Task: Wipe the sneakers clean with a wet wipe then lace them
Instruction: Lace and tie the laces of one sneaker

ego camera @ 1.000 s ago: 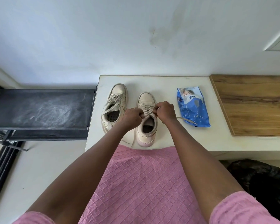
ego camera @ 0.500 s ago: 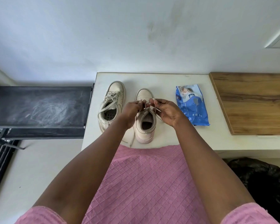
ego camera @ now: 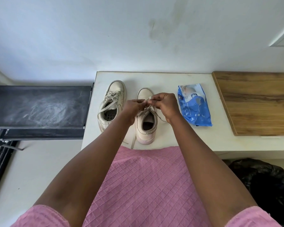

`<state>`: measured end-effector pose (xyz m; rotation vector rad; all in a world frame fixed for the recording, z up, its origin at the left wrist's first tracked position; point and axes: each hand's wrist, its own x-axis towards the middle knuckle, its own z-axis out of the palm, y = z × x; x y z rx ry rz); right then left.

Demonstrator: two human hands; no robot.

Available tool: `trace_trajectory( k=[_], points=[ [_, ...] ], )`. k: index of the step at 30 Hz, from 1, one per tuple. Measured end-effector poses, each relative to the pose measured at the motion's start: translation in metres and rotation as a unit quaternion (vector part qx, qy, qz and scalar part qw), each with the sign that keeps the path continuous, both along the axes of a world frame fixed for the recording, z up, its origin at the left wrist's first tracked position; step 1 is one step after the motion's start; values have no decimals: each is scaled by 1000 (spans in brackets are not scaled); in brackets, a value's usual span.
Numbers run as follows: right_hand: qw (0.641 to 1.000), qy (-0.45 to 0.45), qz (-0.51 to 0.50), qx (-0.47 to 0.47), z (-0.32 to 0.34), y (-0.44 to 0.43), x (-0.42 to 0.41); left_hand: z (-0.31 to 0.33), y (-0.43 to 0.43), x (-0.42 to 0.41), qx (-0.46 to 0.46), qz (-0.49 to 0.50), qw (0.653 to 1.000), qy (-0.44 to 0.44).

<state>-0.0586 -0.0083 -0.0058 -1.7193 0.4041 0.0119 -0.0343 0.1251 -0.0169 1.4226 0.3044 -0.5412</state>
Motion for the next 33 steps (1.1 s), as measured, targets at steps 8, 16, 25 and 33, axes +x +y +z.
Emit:
trace_trajectory(
  k=[8, 16, 25, 33],
  points=[
    [998, 6, -17, -65, 5, 9, 4, 0, -6, 7, 113, -27, 993, 8],
    [998, 38, -48, 21, 14, 15, 8, 3, -7, -4, 90, -32, 994, -56],
    [983, 90, -69, 143, 19, 15, 10, -4, 5, -2, 40, -76, 991, -106],
    [992, 76, -21, 95, 10, 8, 3, -5, -3, 0, 46, -18, 996, -76]
  ],
)
